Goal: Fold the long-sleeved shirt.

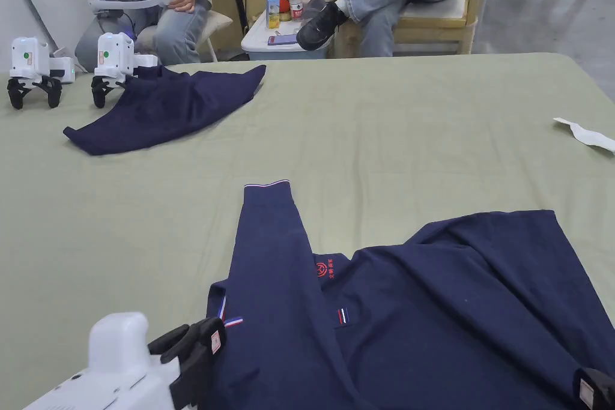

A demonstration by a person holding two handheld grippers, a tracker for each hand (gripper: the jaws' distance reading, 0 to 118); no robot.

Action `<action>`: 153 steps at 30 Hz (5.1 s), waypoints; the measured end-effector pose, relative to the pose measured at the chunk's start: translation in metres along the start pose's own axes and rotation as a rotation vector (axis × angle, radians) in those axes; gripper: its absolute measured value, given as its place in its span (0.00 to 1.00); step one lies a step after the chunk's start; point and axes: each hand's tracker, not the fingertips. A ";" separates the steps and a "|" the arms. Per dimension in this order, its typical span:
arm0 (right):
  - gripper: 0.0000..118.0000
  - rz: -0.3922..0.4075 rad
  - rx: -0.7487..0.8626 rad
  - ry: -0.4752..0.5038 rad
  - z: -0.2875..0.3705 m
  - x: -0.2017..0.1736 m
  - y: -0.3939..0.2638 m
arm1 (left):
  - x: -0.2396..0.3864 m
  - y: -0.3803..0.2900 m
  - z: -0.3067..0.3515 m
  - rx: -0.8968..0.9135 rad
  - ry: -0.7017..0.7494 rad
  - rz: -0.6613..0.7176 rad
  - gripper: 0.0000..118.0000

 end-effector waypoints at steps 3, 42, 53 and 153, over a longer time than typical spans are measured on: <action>0.01 0.018 0.019 -0.012 0.014 0.000 0.001 | 0.021 -0.008 0.062 -0.013 -0.101 -0.060 0.00; 0.01 -0.005 -0.039 -0.073 0.007 0.028 -0.008 | -0.048 0.074 -0.103 -0.116 0.091 -0.011 0.53; 0.01 0.052 -0.080 -0.060 -0.036 0.018 -0.001 | -0.113 0.139 -0.351 -0.371 0.210 0.058 0.53; 0.57 -0.025 -0.381 0.034 -0.367 0.192 0.114 | -0.057 0.064 -0.211 -0.170 0.057 -0.068 0.02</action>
